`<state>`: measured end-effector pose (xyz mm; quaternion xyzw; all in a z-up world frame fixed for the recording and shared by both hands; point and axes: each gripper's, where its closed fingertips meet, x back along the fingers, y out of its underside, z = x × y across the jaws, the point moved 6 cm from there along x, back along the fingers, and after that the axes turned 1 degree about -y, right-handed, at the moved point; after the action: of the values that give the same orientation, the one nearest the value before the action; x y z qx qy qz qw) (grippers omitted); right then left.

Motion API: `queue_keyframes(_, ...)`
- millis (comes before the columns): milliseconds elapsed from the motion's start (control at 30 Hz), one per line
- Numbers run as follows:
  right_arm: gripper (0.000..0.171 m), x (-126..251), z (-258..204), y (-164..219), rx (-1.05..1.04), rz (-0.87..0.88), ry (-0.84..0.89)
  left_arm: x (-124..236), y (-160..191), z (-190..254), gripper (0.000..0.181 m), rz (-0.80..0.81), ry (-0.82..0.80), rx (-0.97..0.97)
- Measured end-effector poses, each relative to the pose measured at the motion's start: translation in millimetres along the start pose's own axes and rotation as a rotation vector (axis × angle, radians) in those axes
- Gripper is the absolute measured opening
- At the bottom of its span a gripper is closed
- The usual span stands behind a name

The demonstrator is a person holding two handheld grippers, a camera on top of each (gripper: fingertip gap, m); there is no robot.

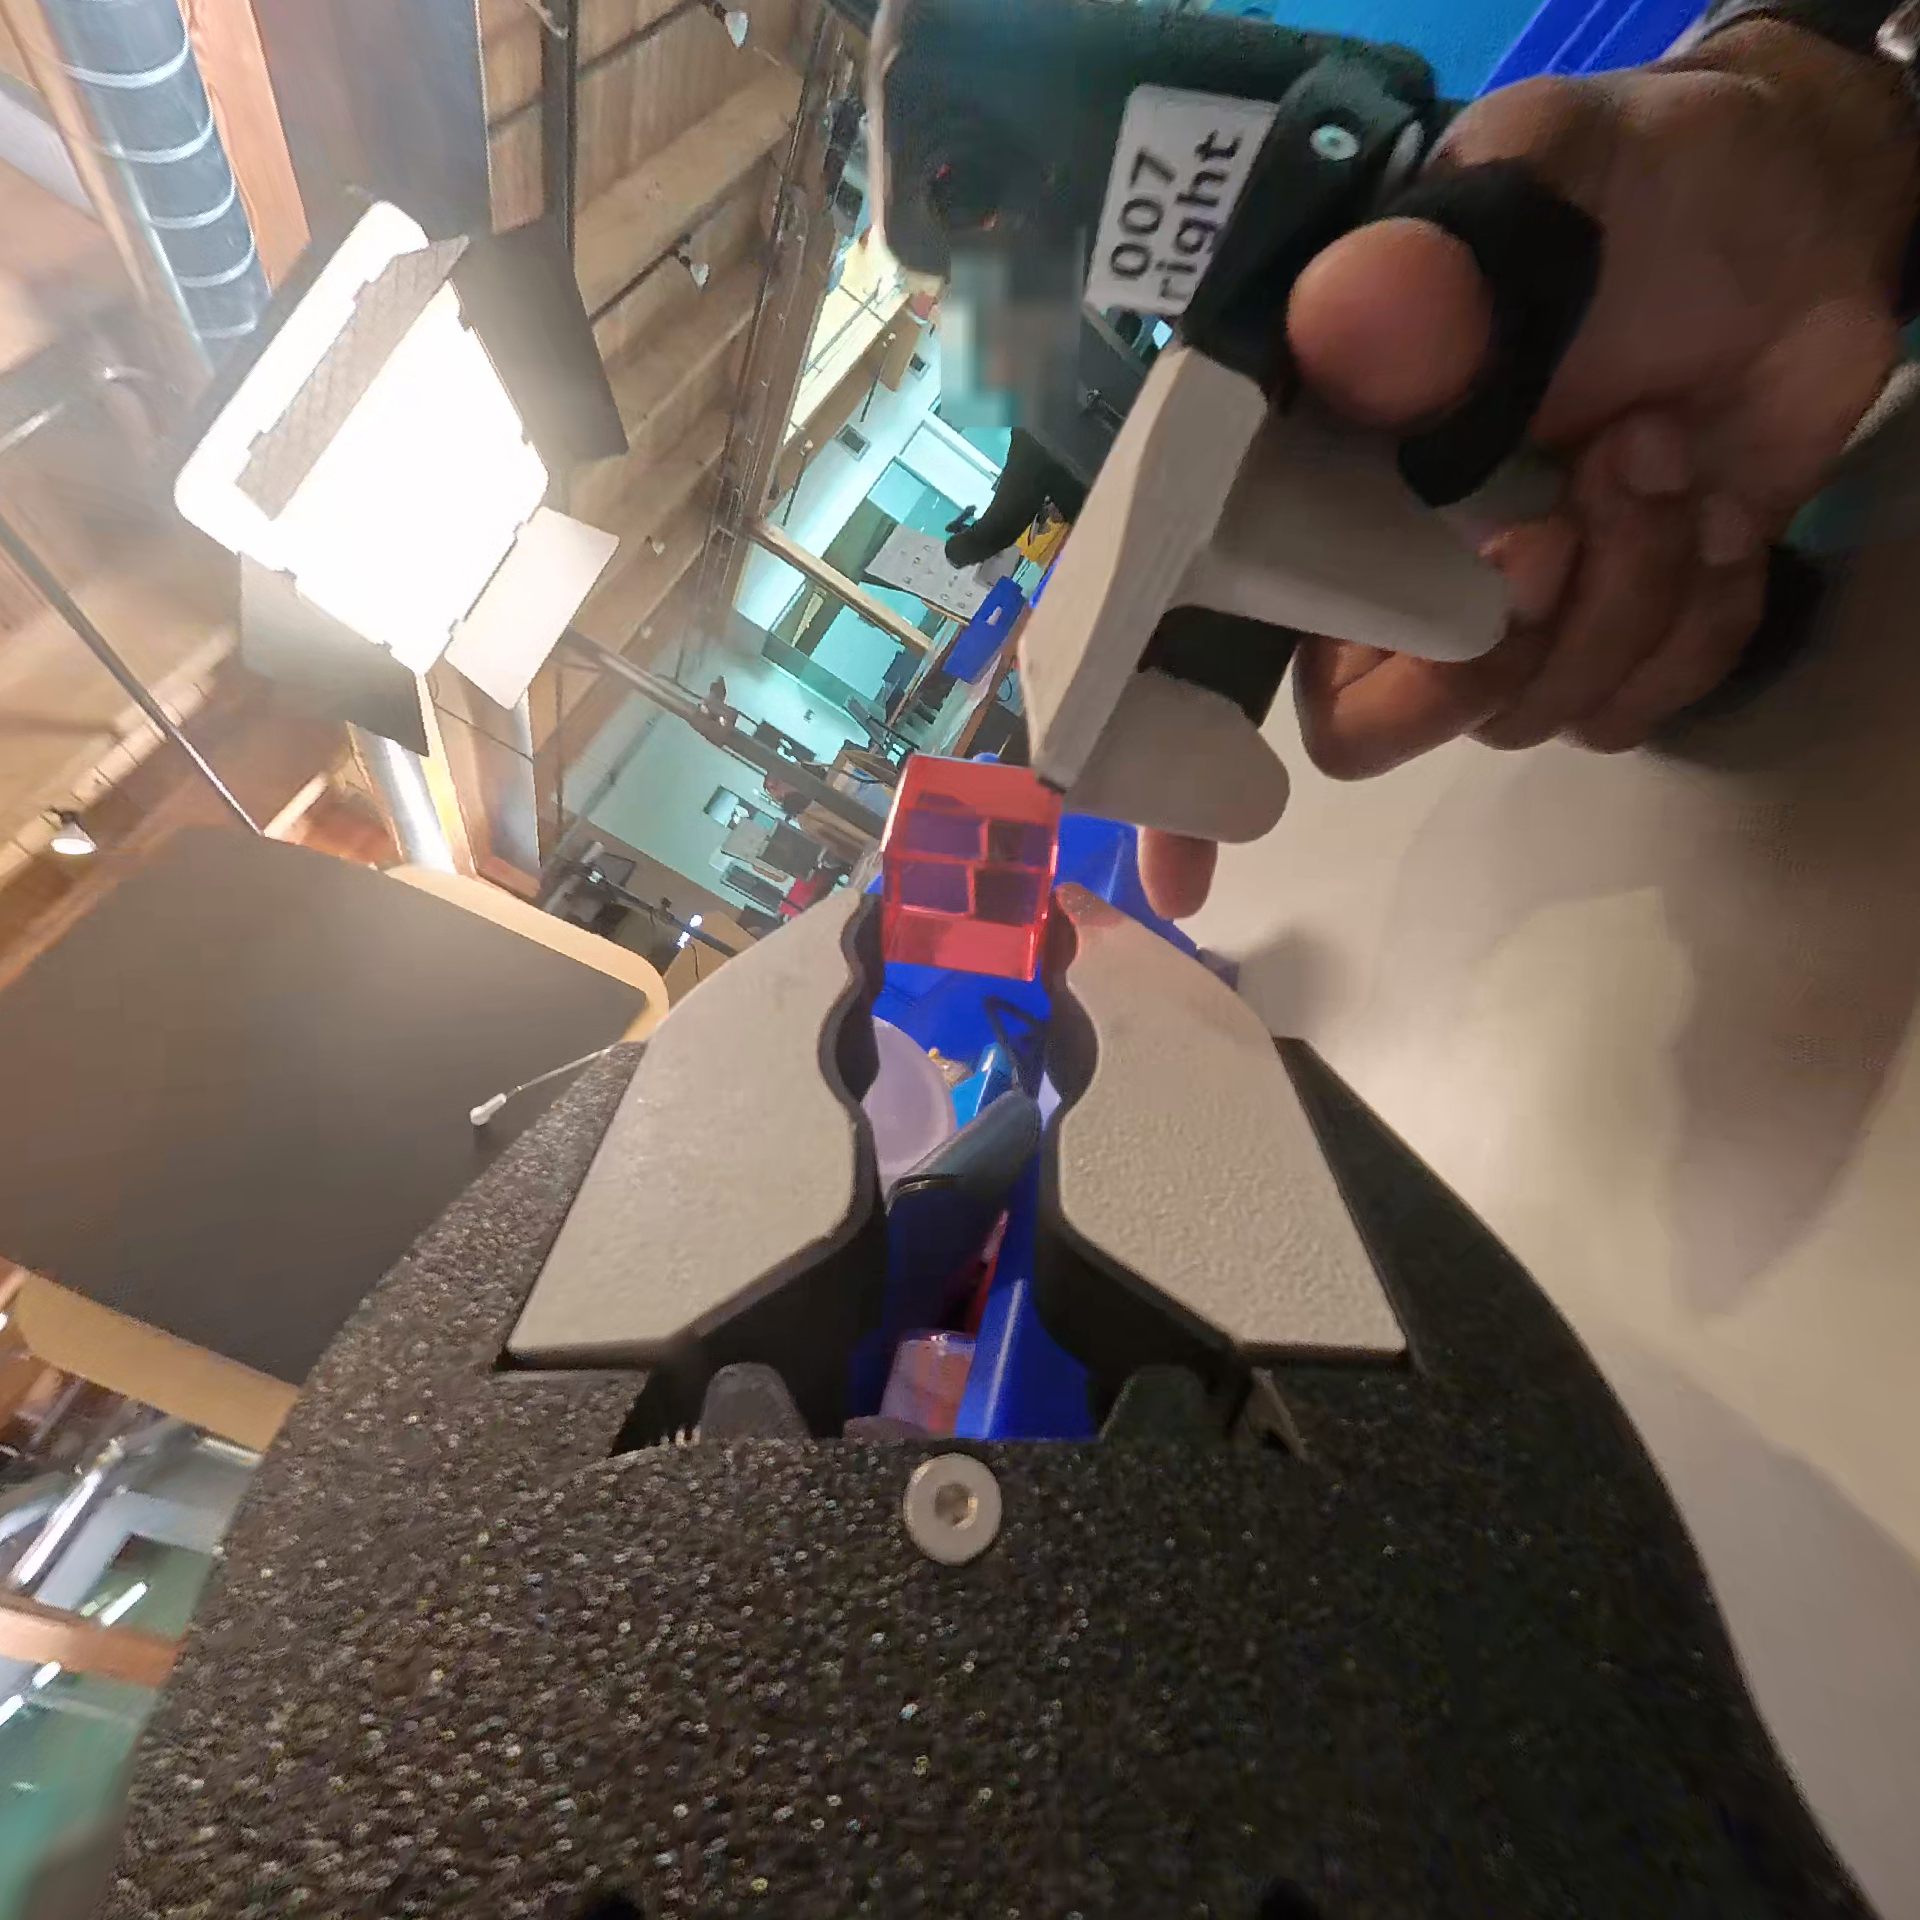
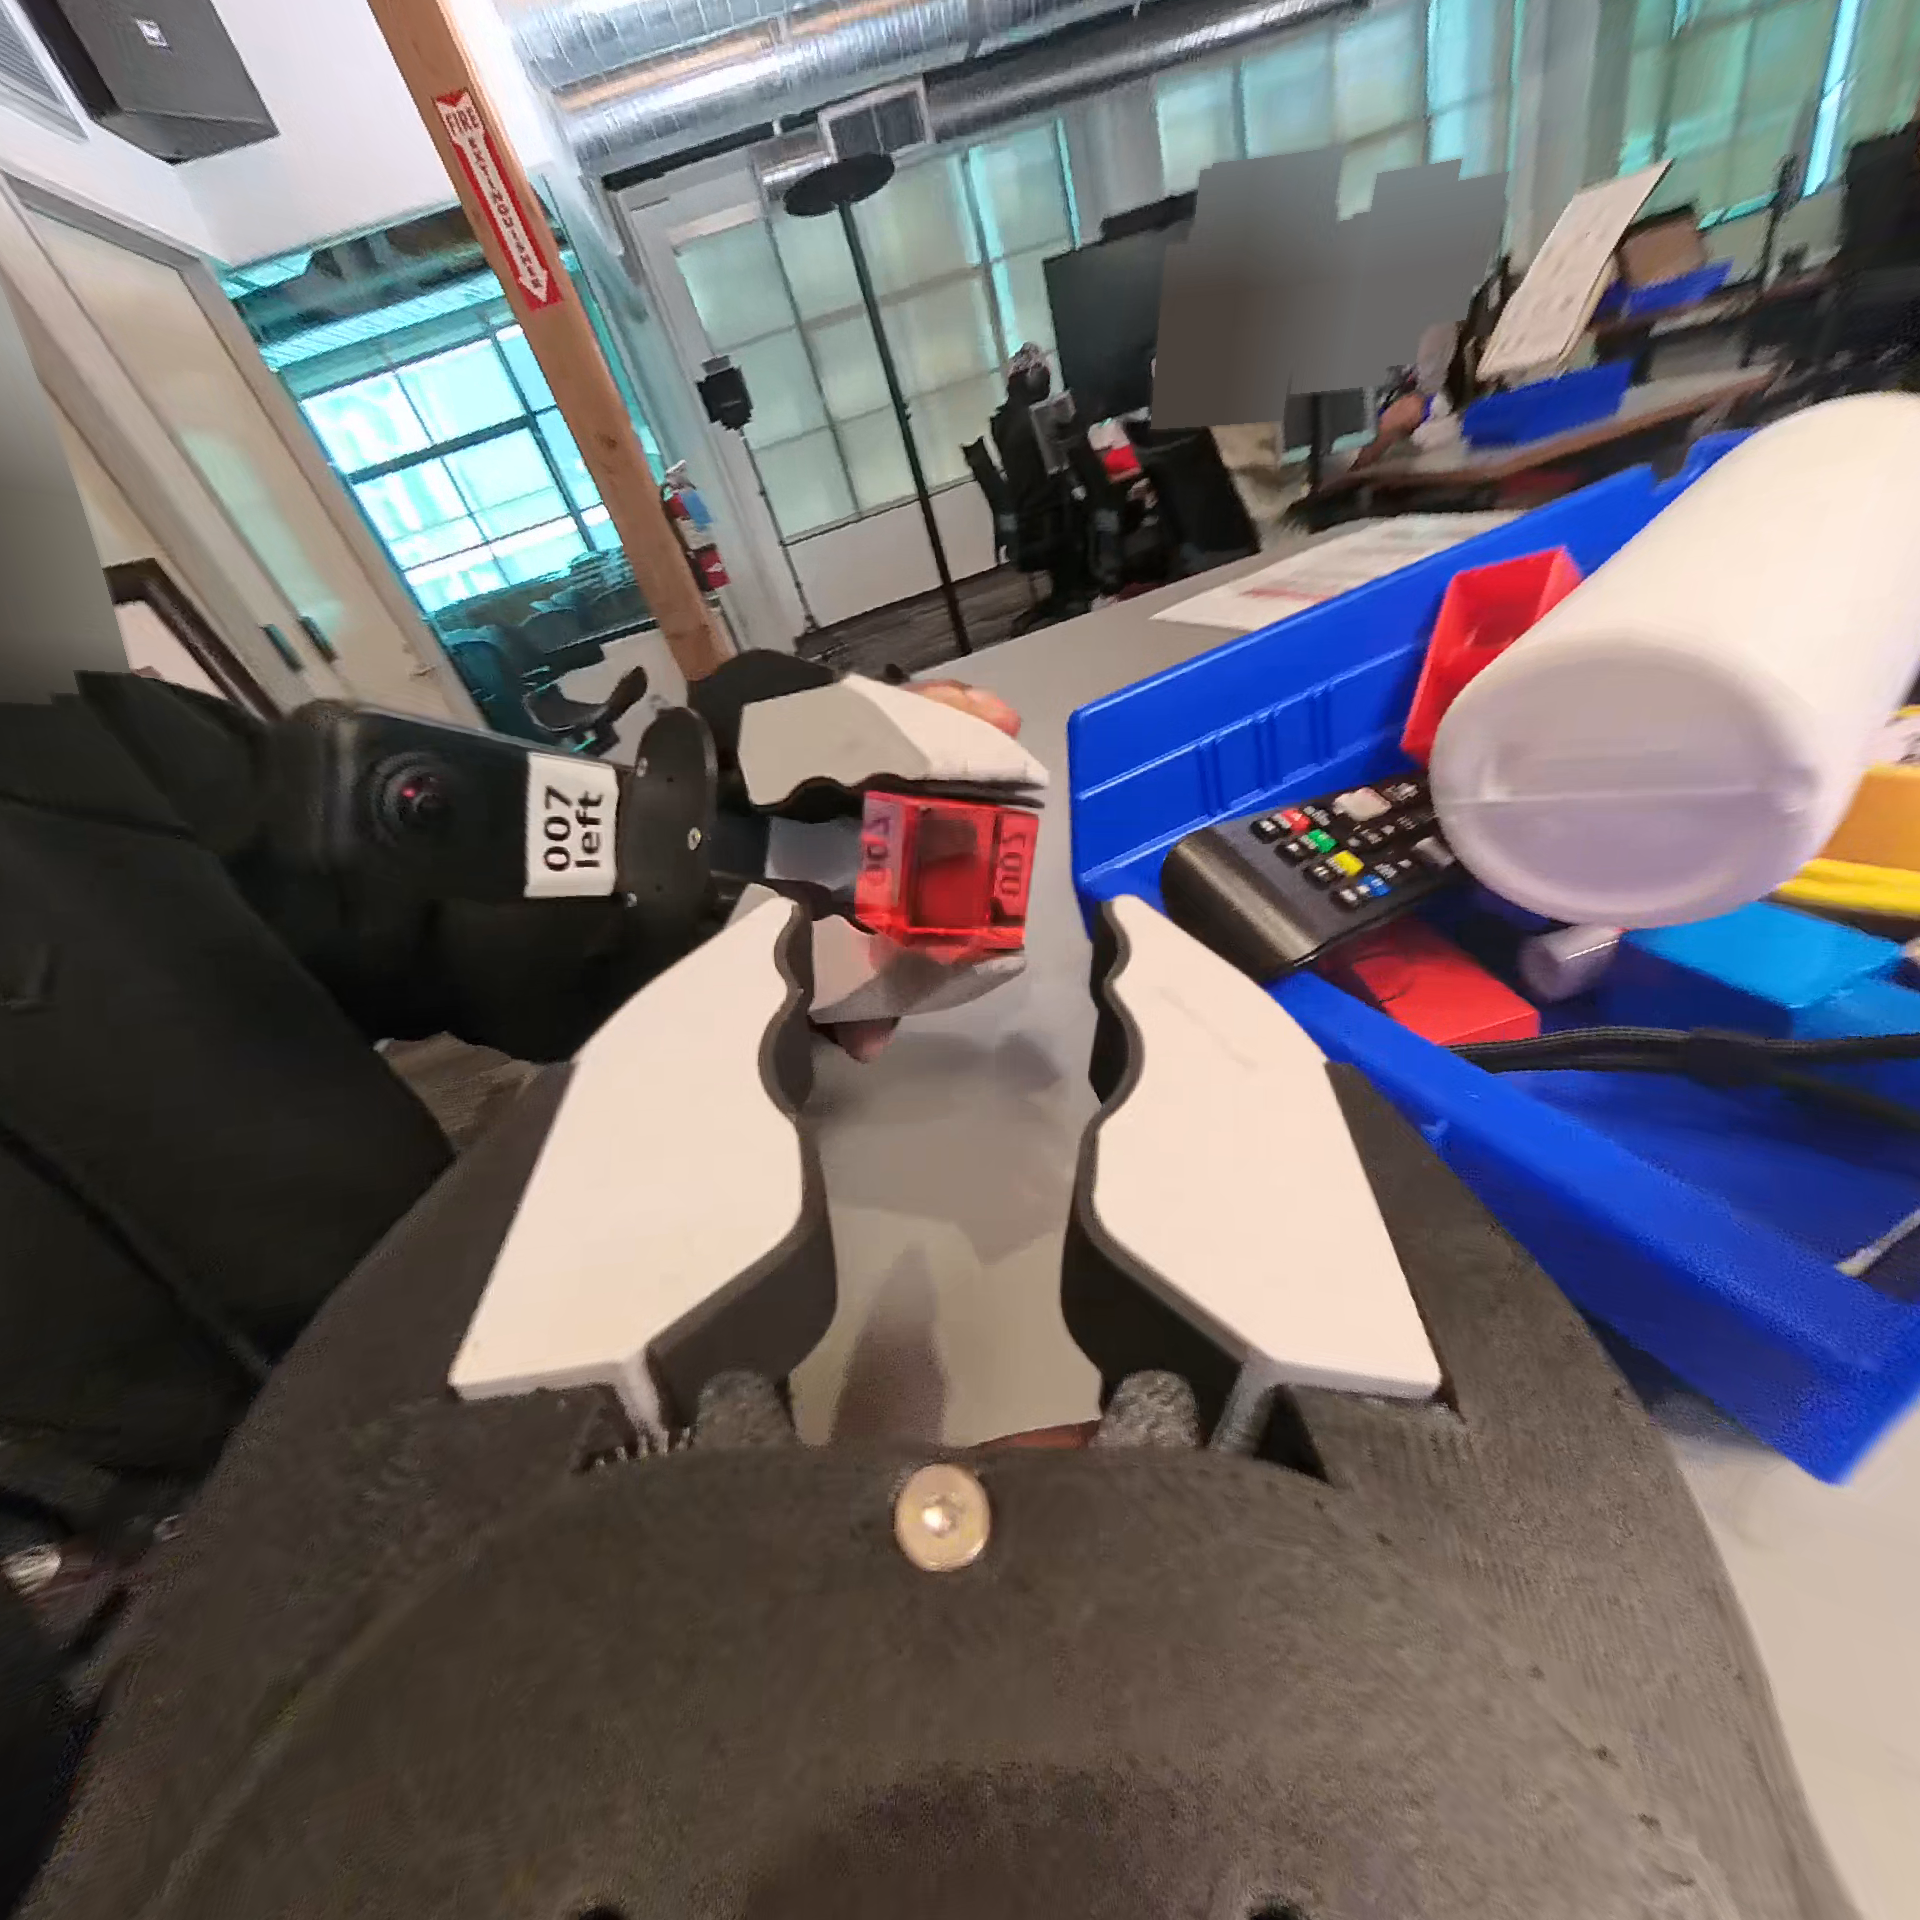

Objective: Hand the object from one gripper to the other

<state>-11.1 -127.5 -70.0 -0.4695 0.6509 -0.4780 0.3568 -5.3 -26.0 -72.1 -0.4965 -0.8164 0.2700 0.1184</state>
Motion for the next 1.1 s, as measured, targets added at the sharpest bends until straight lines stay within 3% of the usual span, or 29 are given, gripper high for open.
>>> queue_keyframes(167, 0.042, -20, -2, 5, -0.035, -0.068, -0.069, 6, 2, 0, 0.029, 0.044, 0.016, -0.056)
queue_keyframes(233, 0.028, -26, -4, 4, 0.016, -0.079, -0.061, 6, 6, -2, 0.029, 0.021, 0.017, -0.039)
queue_keyframes(300, 0.028, -30, -1, 4, 0.108, -0.098, -0.001, 6, 12, -4, 0.034, 0.006, 0.032, 0.017)
queue_keyframes(567, 0.027, -19, 10, 6, 0.729, -0.237, 0.423, 12, 34, -17, 0.045, -0.143, 0.281, 0.490)
queue_keyframes(767, 0.028, -22, 3, 23, 1.116, -0.324, 0.567, 7, 20, -14, 0.051, -0.140, 0.415, 0.942)
queue_keyframes(900, 0.027, -25, 0, 26, 1.224, -0.319, 0.601, 3, 21, 0, 0.051, -0.207, 0.438, 0.991)
queue_keyframes(1033, 0.027, -26, -2, 32, 1.327, -0.340, 0.618, 1, 19, 6, 0.031, -0.223, 0.427, 0.982)
queue_keyframes(1100, 0.027, -26, -2, 33, 1.290, -0.337, 0.605, 3, 18, 7, 0.030, -0.225, 0.396, 0.912)
